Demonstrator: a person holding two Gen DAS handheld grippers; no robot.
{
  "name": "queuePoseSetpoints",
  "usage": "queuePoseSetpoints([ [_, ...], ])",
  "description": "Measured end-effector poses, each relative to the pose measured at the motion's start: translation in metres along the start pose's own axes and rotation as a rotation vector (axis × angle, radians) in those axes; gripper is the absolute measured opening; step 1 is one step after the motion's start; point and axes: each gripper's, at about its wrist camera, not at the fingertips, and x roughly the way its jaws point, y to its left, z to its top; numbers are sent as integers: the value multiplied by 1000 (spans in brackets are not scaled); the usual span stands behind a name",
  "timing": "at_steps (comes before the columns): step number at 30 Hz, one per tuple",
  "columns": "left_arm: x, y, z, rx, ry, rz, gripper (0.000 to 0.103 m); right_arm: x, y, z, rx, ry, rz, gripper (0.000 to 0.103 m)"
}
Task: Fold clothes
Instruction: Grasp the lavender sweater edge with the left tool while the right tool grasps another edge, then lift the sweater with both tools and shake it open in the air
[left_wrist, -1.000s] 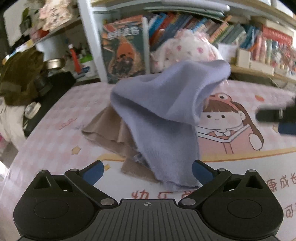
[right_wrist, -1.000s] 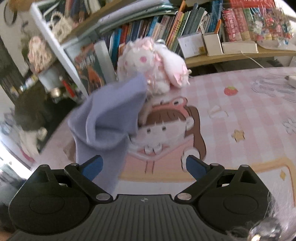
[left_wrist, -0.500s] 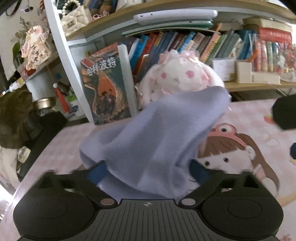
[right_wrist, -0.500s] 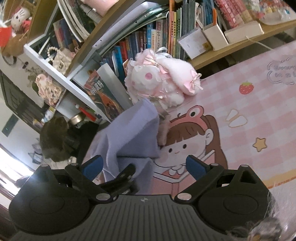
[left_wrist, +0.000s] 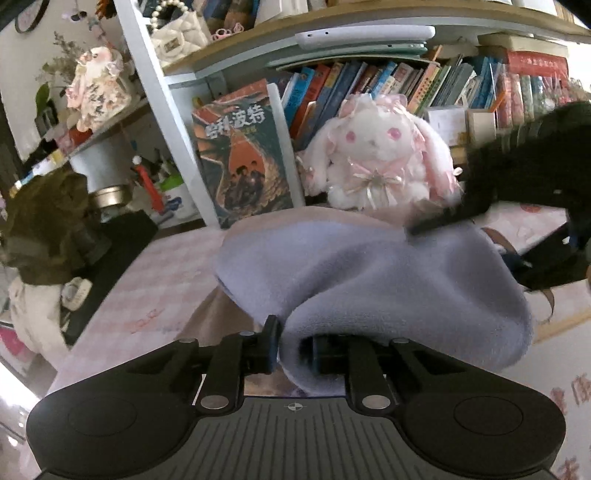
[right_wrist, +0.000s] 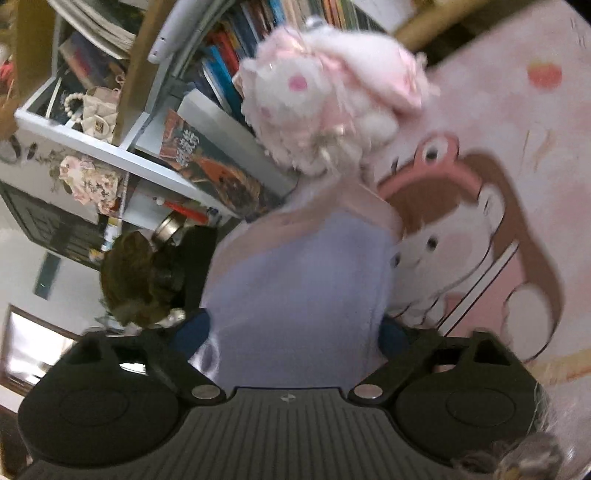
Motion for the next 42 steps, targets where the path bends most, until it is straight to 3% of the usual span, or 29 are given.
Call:
queuePoseSetpoints([
  [1,-4,3,-1,-12,2,-3,14,2,-1,-2,12,24,13,16],
  [2,-10,6,-1,-21,-4,-10,14,2,-1,-4,13,41,26,9],
  [4,-27,10,3,-25,-45,-34,14,-12,1,-6,-6,38,73,7],
  [6,-55,11,15,-22,-132,-89,14,-43,6,1,20,-29,190,7],
  [9,-110,6,45,4,-324,-209,13,-102,31,17,-17,-164,376,6],
  [11,-146,8,66,-3,-457,-311,13,-151,66,30,-124,-278,492,6],
  [16,-222,37,98,-115,-776,-569,12,-246,139,46,-332,-498,800,6],
  [19,-233,60,105,-218,-822,-689,12,-271,167,52,-389,-539,942,6],
  [21,-222,70,104,-270,-780,-724,12,-271,178,55,-401,-528,989,6],
  [23,-196,75,96,-305,-684,-715,12,-255,185,56,-395,-492,938,6],
  [25,-149,80,80,-346,-523,-680,12,-219,180,60,-364,-436,803,6],
  [29,-54,83,42,-400,-192,-575,12,-108,139,62,-237,-282,452,6],
  [32,-7,79,16,-354,-20,-463,14,-39,106,48,-211,-182,187,6],
  [33,-1,79,11,-325,11,-436,17,-23,99,45,-213,-161,128,6],
  [36,-1,81,5,-254,20,-391,23,5,85,42,-198,-137,67,6],
  [39,-5,88,2,-274,22,-390,27,28,76,42,-193,-120,20,6],
  [42,-12,93,-3,-309,10,-389,31,39,83,43,-226,-94,-9,13],
])
